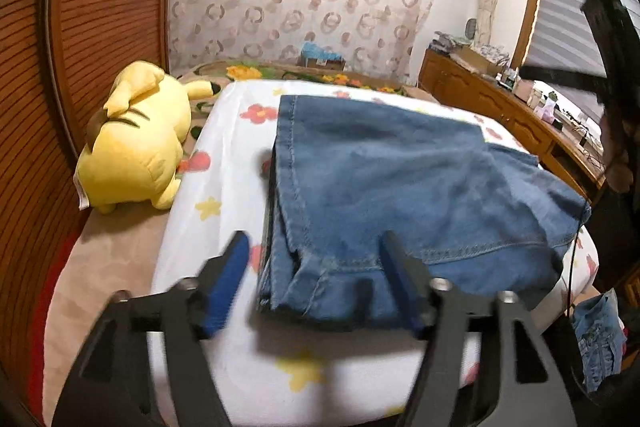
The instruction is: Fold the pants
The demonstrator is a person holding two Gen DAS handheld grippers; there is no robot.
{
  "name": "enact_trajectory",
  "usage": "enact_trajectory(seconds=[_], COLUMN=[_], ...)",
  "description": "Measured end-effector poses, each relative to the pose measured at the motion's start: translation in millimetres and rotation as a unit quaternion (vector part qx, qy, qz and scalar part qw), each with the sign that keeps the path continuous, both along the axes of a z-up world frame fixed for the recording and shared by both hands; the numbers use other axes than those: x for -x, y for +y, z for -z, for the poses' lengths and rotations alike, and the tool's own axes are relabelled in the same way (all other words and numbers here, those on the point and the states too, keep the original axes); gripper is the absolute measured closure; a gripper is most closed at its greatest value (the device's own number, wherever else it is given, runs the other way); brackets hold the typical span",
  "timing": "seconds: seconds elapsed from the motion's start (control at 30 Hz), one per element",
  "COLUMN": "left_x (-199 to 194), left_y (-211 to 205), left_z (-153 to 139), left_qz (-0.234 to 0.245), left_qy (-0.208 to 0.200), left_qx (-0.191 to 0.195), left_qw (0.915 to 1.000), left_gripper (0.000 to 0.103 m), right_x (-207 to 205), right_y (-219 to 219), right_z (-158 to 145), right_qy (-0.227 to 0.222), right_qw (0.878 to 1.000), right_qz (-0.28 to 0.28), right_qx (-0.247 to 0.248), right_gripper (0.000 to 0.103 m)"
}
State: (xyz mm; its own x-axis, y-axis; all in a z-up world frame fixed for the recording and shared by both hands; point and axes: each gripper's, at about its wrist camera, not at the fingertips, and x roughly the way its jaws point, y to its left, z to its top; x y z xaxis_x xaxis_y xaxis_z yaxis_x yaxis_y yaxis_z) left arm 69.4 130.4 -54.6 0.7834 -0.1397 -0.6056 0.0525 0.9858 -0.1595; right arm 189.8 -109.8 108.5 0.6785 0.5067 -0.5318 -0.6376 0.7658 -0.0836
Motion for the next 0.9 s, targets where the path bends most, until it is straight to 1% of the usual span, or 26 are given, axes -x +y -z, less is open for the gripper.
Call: enact_trajectory(seconds=[0.1, 0.2, 0.37, 0.47, 0.57, 0.67, 0.77, 0.9], left_x=[-2.6, -5.8, -11.9, -15.7, -16.9, -17.6, -16.4, -15.2], left_y=[-6.9, -16.5, -45.0, -63.6, -75.9, -82.5, -85.6, -86.8], left_z=[-5.9, -8.6, -3.7, 3.2, 9.7, 18.6, 24.7, 28.4], left_qz=[0.001, 0.005, 0.032, 0.048, 0.059, 0.065, 0.062, 0.062], left_qy=[-0.01, -0.017, -0.008, 0.003, 0.012, 0.022, 0.022, 0.022], left_qx=[-0.001, 0.0, -0.007, -0.014, -0.017, -0.021, -0.033, -0.038], left_qw=[0.9999, 0.9999, 0.9994, 0.9987, 0.998, 0.9974, 0.9973, 0.9971], left_gripper=[0.029, 0.029, 0.029, 0.029, 0.029, 0.029, 0.029, 0.029], right_x=[15.4, 27.4, 30.8, 15.1, -8.8, -29.1, -49.2, -71.3], right_y=[-20.2, -33.6, -38.8, -34.6, -33.1, -30.0, -26.9, -19.6], right_z=[1.3, 2.7, 18.6, 30.8, 35.4, 41.4, 47.7, 54.9], right_qy=[-0.001, 0.0, 0.019, 0.046, 0.073, 0.096, 0.128, 0.172], right_qw=[1.0, 1.0, 1.0, 0.999, 0.997, 0.994, 0.99, 0.983], right_qz=[0.01, 0.018, 0.019, 0.02, 0.026, 0.031, 0.033, 0.033], right_qx=[-0.003, -0.005, -0.005, -0.008, -0.018, -0.029, -0.04, -0.048], right_gripper=[0.065, 0.062, 0.061, 0.061, 0.062, 0.062, 0.062, 0.07])
